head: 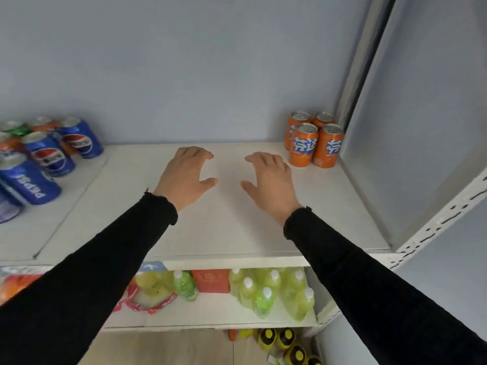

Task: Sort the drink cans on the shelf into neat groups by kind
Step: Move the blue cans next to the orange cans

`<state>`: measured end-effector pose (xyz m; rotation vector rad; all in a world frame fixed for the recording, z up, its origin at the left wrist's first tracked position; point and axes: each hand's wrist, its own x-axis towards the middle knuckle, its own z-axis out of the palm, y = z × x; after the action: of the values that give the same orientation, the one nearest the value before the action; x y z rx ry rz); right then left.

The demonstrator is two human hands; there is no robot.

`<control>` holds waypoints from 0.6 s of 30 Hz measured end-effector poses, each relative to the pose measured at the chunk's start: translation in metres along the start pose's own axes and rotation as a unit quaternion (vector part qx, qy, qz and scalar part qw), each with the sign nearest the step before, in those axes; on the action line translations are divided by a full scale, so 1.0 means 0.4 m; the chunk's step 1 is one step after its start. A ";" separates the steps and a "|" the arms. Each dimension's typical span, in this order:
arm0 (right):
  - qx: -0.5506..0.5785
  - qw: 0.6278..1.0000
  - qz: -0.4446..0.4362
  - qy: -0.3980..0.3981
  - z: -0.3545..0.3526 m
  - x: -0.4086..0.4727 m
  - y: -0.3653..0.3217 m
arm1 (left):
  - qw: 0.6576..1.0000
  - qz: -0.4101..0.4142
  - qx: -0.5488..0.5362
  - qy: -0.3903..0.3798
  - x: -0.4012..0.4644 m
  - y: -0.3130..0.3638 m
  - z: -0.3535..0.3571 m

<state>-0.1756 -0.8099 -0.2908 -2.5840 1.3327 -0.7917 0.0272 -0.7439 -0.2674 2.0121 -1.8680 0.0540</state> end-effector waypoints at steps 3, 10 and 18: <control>0.014 0.999 -0.040 -0.024 0.041 0.001 -0.162 | 1.000 -0.025 0.013 0.008 -0.116 -0.120 -0.076; 0.045 0.994 -0.093 -0.029 0.165 -0.034 -0.585 | 0.997 -0.057 0.031 0.030 -0.393 -0.424 -0.288; 0.084 0.993 -0.073 -0.040 0.252 -0.054 -0.873 | 0.995 -0.073 0.031 0.052 -0.564 -0.676 -0.438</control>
<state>0.1172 -0.5948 -0.2661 -2.5723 1.0182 -0.7763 0.3048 -0.4665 -0.2408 2.1384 -1.6706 0.1763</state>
